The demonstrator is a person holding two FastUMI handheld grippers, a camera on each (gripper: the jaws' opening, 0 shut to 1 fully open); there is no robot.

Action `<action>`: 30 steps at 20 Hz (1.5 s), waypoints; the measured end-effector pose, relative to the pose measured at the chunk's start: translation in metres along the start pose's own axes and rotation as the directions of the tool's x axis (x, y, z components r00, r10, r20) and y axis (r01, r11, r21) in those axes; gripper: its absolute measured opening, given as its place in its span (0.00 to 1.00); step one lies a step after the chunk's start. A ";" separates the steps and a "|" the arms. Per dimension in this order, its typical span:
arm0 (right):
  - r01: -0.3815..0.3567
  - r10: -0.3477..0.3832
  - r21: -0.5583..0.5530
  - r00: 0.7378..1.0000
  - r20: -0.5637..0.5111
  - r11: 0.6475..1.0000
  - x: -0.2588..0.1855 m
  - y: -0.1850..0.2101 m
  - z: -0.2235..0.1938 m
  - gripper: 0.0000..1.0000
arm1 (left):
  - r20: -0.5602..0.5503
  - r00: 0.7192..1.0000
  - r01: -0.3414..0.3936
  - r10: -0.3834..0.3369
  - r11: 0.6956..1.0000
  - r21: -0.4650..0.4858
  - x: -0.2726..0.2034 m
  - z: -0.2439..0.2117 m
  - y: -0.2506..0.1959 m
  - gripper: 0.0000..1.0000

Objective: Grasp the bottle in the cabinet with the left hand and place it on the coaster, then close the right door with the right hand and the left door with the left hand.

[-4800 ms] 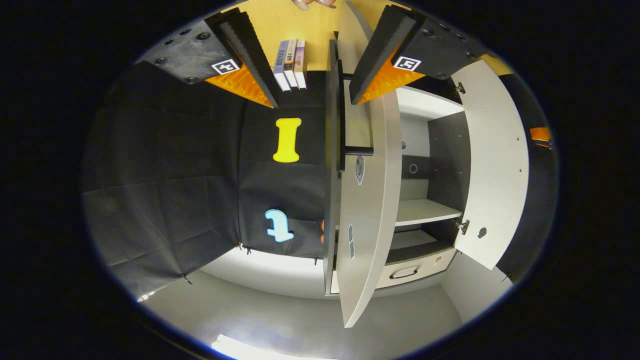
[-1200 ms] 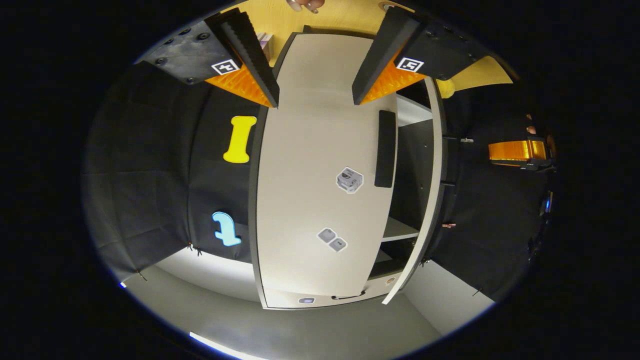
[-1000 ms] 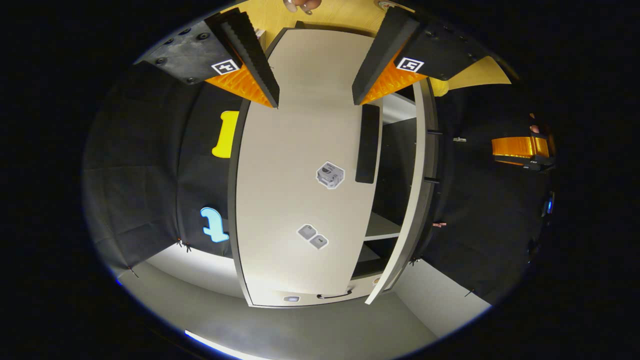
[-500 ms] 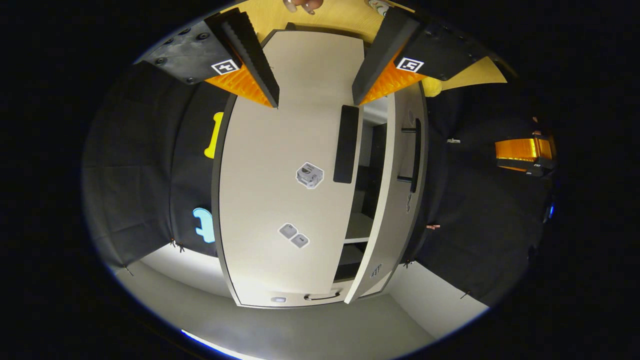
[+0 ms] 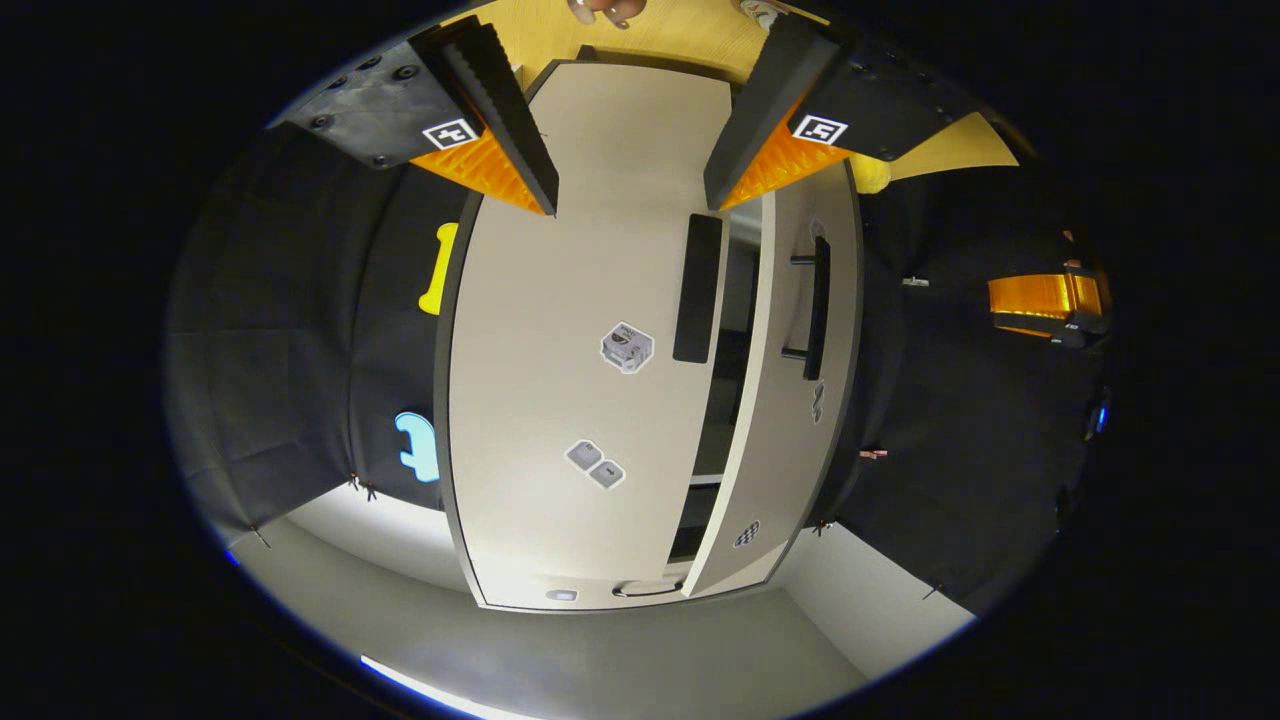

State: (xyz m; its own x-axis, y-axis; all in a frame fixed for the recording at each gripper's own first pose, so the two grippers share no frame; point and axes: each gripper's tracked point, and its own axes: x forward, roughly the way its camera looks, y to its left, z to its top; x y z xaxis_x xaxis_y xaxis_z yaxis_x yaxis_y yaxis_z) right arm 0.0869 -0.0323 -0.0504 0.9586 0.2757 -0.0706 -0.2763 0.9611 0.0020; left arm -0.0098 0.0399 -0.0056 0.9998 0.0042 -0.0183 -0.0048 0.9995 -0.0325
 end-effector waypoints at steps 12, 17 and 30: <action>0.037 -0.037 -0.004 0.999 0.013 0.999 -0.012 0.000 0.007 0.98 | 0.020 1.000 -0.022 0.022 1.000 -0.004 0.022 0.003 0.015 0.95; 0.058 -0.058 -0.009 0.998 0.010 0.998 -0.015 -0.004 0.007 0.97 | 0.031 0.999 -0.013 0.013 1.000 0.002 0.027 0.003 0.008 0.95; 0.089 -0.089 -0.009 0.996 0.013 0.996 -0.013 -0.007 0.012 0.97 | 0.024 0.999 0.023 -0.024 0.999 0.030 0.045 0.003 0.004 0.95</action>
State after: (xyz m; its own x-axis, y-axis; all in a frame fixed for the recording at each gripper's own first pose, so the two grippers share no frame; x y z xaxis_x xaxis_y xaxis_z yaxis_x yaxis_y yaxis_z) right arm 0.0767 -0.0424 -0.0374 0.9803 0.1891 -0.0576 -0.1901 0.9817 -0.0128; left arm 0.0350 0.0442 -0.0035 0.9998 -0.0190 0.0070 0.0190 0.9998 -0.0029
